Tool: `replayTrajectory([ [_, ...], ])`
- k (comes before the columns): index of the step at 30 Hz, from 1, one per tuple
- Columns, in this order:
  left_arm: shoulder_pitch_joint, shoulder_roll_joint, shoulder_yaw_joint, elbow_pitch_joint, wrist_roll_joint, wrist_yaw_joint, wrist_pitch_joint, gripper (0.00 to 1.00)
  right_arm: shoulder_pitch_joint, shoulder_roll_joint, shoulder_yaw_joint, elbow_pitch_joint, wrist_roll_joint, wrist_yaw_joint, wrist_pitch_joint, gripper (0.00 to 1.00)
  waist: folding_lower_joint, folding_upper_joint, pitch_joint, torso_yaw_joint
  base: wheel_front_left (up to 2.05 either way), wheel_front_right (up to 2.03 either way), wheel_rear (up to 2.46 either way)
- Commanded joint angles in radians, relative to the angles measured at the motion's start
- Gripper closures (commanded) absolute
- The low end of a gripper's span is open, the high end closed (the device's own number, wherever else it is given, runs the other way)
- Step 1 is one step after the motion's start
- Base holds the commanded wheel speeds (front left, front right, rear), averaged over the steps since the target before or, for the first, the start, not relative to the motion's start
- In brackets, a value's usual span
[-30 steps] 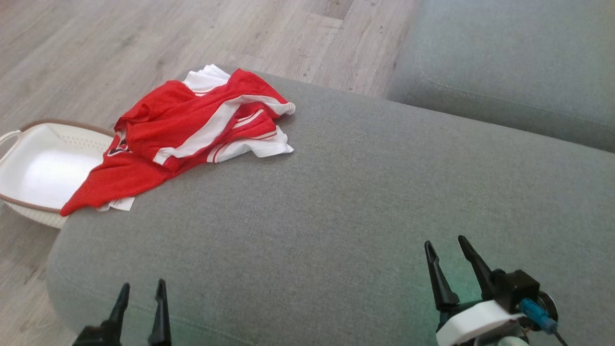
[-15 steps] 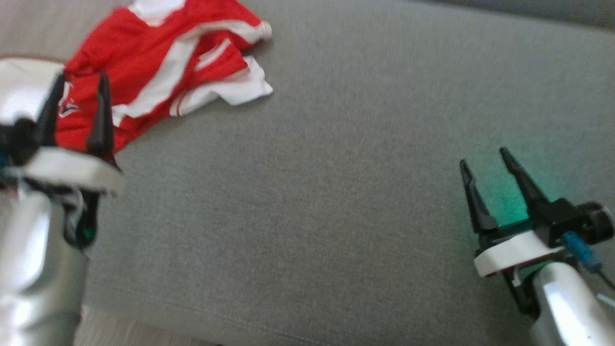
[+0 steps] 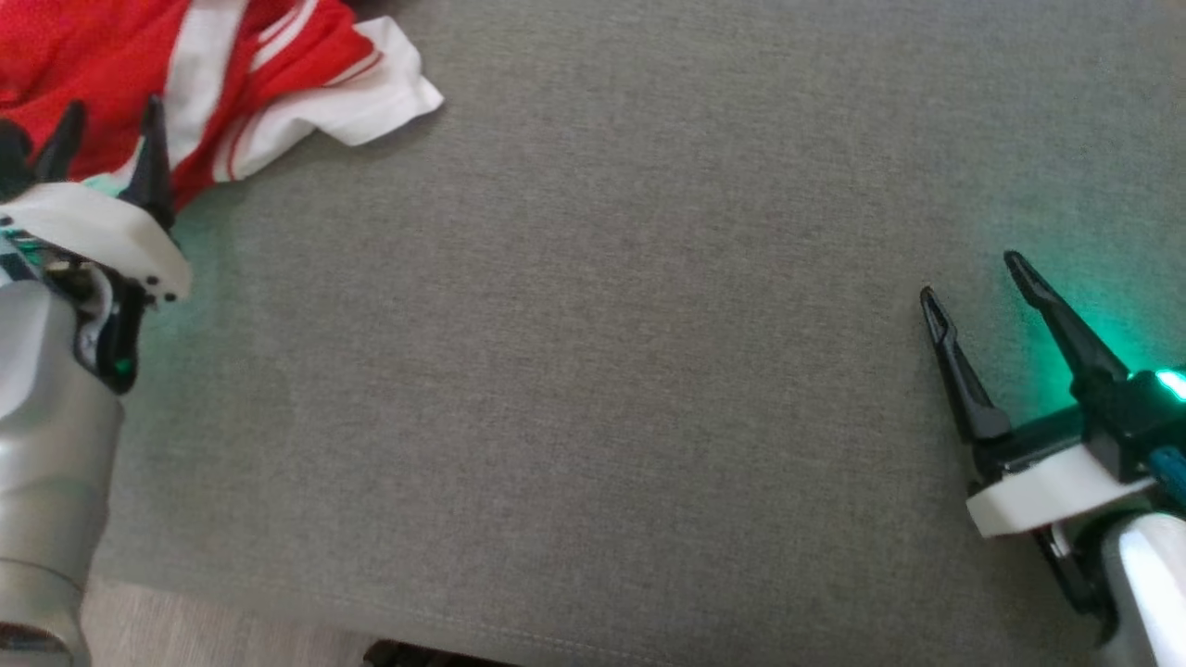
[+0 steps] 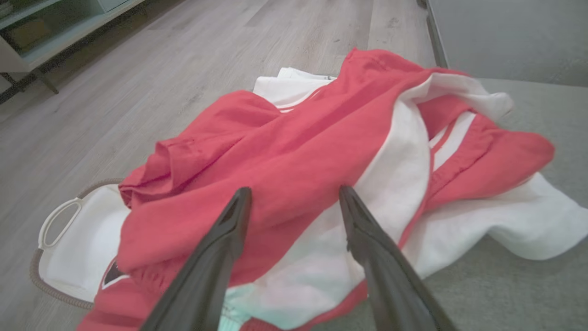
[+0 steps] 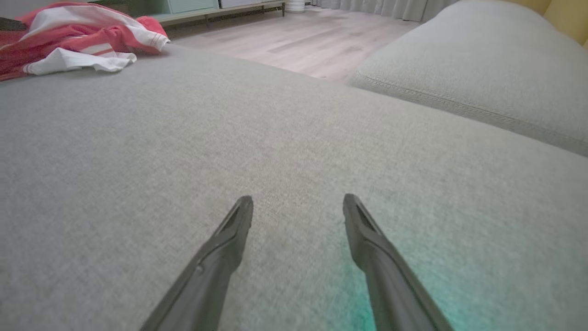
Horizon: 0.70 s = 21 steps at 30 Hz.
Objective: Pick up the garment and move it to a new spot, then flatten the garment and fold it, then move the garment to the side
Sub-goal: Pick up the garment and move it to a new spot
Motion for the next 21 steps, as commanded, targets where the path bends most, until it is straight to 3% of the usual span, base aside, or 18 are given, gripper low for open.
replayTrajectory([
  [1,-0.052,0.083,0.014,0.009,-0.009,0.002,-0.02,0.0,0.022,-0.019,0.009,-0.06,0.008,0.008,0.011,0.0,0.0,0.0,0.025,-0.02,0.0,0.0,0.0],
  [7,-0.12,0.085,-0.061,0.104,-0.03,0.002,-0.062,0.0,0.064,-0.021,-0.032,-0.137,0.005,0.008,0.044,0.0,0.0,0.0,0.06,-0.032,0.0,0.0,0.0],
  [8,-0.123,0.081,-0.077,0.115,-0.04,0.002,-0.055,0.31,0.071,-0.021,-0.036,-0.143,0.005,0.008,0.046,0.0,0.0,0.0,0.061,-0.033,0.0,0.0,0.0],
  [9,-0.126,0.078,-0.091,0.124,-0.052,0.002,-0.049,0.75,0.075,-0.02,-0.038,-0.147,0.005,0.008,0.047,0.0,0.0,0.0,0.061,-0.033,0.0,0.0,0.0],
  [10,-0.129,0.079,-0.103,0.13,-0.063,0.002,-0.048,1.0,0.078,-0.018,-0.039,-0.15,0.005,0.008,0.047,0.0,0.0,0.0,0.059,-0.034,0.0,0.0,0.0],
  [16,-0.134,0.094,-0.179,0.135,-0.109,0.002,-0.052,1.0,0.075,-0.001,-0.034,-0.143,0.007,0.008,0.042,0.0,0.0,0.0,0.037,-0.037,0.0,0.0,0.0],
  [21,-0.159,0.144,-0.208,0.113,-0.153,0.002,-0.147,1.0,0.07,0.018,-0.019,-0.101,0.014,0.008,0.016,0.0,0.0,0.0,-0.023,-0.042,0.0,0.0,0.0],
])
